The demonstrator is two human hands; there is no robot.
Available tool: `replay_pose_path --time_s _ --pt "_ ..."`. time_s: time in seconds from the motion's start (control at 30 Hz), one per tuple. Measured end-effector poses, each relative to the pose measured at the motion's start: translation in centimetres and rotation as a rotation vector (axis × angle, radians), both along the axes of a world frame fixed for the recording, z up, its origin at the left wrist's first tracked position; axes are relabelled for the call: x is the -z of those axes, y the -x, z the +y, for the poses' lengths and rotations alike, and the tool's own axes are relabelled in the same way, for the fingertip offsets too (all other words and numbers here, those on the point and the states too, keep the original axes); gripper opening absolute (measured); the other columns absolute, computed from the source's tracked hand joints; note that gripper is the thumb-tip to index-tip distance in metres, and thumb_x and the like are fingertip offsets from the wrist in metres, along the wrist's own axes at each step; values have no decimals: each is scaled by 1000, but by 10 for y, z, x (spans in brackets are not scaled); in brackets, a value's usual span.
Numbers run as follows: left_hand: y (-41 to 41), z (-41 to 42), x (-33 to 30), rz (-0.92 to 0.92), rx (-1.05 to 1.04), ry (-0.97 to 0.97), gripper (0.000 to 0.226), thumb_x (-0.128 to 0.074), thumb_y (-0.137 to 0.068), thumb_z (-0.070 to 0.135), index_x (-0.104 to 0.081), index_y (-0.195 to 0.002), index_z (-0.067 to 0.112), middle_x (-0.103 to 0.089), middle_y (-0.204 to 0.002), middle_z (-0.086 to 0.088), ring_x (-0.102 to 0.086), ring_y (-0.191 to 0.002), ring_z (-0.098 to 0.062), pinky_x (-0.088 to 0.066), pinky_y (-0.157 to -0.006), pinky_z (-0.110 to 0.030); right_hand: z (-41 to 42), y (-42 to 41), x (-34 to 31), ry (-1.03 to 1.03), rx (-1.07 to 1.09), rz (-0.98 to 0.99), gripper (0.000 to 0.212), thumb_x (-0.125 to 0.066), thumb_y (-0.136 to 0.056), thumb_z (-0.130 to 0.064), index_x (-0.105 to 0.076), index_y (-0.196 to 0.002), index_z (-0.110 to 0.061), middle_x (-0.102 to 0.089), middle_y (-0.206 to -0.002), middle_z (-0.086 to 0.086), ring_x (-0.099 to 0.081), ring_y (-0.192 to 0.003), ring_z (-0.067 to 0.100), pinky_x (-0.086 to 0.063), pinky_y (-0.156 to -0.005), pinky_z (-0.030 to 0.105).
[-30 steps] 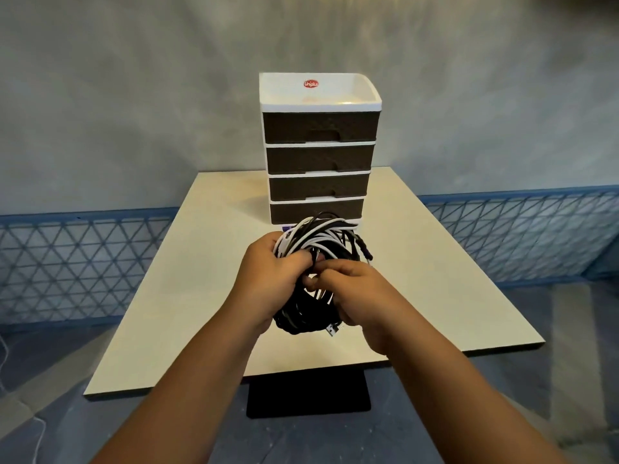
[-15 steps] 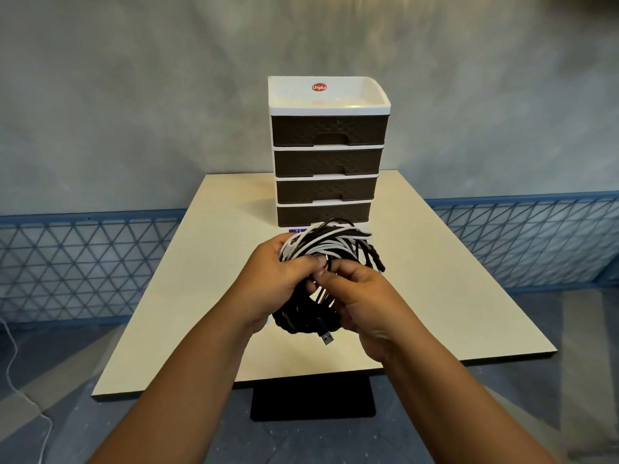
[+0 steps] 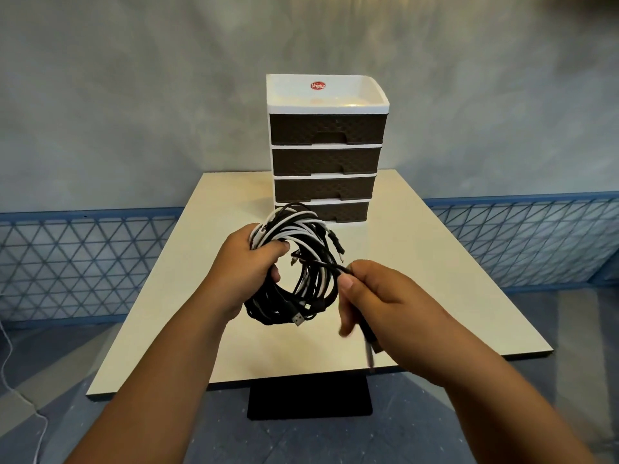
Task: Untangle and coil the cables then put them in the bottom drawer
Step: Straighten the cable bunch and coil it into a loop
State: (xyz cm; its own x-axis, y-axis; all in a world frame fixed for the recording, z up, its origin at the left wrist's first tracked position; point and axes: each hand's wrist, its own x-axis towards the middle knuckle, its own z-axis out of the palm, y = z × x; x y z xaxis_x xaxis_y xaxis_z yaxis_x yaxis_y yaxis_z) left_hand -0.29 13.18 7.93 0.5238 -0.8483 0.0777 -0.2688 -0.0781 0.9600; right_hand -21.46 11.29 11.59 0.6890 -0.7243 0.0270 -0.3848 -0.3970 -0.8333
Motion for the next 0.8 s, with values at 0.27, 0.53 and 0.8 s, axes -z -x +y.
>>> replay_pose_path --time_s 0.27,0.53,0.8 --pt "-10 10 -7 4 104 -25 13 -64 -85 18 -60 -89 7 -54 -57 -7 -54 -52 -16 -53 -74 -52 -22 47 -37 505 -188 311 31 -38 -90 -54 -58 -89 -30 -59 -78 -14 -54 -74 4 -42 -60 20" --pt "5 36 -44 137 570 -59 25 -61 -76 8 -55 -54 19 -41 -53 -5 -42 -42 -16 -49 -57 -34 -78 93 -40 432 -251 27 34 -46 -88 -65 -68 -98 -41 -64 -76 -4 -59 -68 17 -49 -58 31" --pt "30 46 -57 296 849 -62 23 -64 -71 11 -48 -59 2 -43 -44 1 -44 -35 -11 -50 -54 -29 -92 67 2 -82 -406 -529 29 -67 -89 -39 -74 -89 -11 -62 -71 6 -54 -65 16 -47 -57 29"
